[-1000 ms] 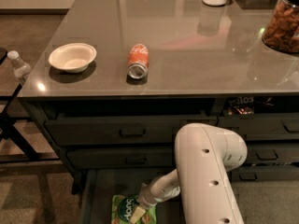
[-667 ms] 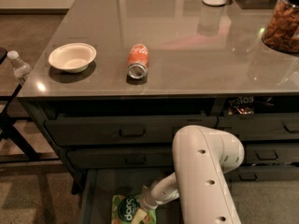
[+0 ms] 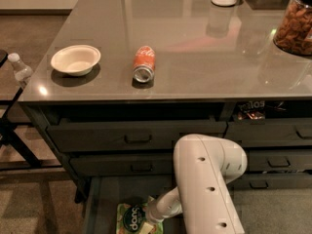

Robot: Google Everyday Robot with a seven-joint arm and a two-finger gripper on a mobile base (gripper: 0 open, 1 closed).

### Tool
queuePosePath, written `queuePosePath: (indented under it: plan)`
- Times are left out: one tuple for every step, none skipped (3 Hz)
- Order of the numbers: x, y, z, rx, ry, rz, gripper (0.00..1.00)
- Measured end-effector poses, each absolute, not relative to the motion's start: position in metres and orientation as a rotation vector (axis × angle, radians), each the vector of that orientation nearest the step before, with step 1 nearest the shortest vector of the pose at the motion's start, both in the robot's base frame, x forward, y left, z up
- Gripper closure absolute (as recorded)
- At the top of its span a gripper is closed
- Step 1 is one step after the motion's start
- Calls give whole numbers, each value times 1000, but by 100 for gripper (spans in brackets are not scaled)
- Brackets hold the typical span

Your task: Pick green rice chip bag from bottom drawer and place on counter

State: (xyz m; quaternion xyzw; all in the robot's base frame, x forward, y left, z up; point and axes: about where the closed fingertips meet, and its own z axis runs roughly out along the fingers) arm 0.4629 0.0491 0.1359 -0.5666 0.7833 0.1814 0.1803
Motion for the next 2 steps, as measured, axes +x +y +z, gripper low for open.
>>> queuePosePath:
  plan:
    - [462,57,130,-1631,2171,491,0]
    - [461,65,127,-1654,2142,464,0]
